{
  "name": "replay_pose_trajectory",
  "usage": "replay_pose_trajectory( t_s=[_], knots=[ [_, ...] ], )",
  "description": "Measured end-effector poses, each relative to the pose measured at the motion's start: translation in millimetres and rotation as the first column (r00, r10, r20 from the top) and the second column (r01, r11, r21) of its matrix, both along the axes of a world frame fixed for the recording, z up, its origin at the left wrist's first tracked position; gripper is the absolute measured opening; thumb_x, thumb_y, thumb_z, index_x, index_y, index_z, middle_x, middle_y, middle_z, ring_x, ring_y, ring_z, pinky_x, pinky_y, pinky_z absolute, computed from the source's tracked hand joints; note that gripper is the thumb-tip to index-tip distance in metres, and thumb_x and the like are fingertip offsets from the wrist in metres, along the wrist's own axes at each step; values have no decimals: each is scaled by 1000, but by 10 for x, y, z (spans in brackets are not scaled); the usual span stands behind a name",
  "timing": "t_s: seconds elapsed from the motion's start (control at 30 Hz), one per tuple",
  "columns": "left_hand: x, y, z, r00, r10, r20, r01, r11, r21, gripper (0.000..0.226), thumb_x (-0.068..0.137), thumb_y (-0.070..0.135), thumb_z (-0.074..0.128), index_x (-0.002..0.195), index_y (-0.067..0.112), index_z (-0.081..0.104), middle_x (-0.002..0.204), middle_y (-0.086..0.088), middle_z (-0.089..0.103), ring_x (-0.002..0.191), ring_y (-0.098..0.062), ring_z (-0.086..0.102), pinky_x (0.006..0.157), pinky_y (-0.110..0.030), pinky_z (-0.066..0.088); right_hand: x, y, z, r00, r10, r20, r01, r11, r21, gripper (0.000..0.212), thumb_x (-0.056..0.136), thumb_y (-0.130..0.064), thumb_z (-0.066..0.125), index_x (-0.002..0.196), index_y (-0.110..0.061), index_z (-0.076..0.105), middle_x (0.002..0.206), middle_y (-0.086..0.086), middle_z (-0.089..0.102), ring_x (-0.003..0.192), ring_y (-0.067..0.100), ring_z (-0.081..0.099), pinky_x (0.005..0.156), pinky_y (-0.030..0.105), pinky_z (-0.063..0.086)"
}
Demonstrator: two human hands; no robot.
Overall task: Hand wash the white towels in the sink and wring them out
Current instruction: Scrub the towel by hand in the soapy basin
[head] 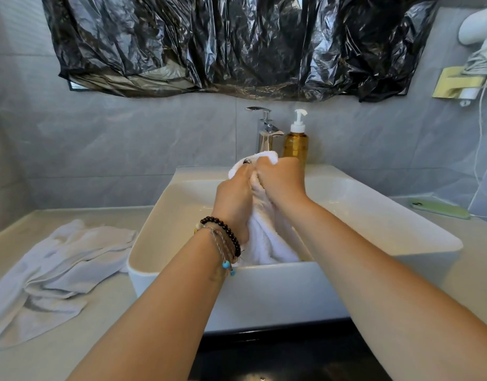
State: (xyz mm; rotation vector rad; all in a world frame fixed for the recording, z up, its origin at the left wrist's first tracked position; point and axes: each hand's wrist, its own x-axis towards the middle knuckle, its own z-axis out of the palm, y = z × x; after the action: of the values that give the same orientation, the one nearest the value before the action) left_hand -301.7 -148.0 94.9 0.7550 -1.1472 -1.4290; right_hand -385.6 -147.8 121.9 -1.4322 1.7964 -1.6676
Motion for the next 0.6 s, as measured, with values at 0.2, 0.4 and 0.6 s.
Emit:
replay_pose_trajectory(
  t_s=[0.2,0.4,0.6],
  knots=[
    [74,-86,-15,1000,3,23,-3,1000,19,31,84,7,50,60,26,49,49,7,46,45,-16,42,44,-20,35,196,341,-181,983,33,-182,-56,991,-118,38,91,-31,52,59,-11,57,59,5,57,69,29,60,58,30,42],
    [68,36,36,997,-77,-31,78,997,28,15,95,20,52,93,14,66,72,-11,64,67,-26,63,61,-28,52,-54,66,-29,816,-68,-574,-40,984,-173,39,94,-26,43,59,-12,51,57,4,49,71,33,55,57,32,39],
    [112,-113,167,1000,-4,25,3,1000,26,40,87,43,63,101,7,70,95,-16,72,86,-29,69,90,-44,54,-674,146,214,834,419,-358,-308,893,328,56,83,-61,59,49,-20,43,60,7,32,54,17,32,50,28,25]
  ],
)
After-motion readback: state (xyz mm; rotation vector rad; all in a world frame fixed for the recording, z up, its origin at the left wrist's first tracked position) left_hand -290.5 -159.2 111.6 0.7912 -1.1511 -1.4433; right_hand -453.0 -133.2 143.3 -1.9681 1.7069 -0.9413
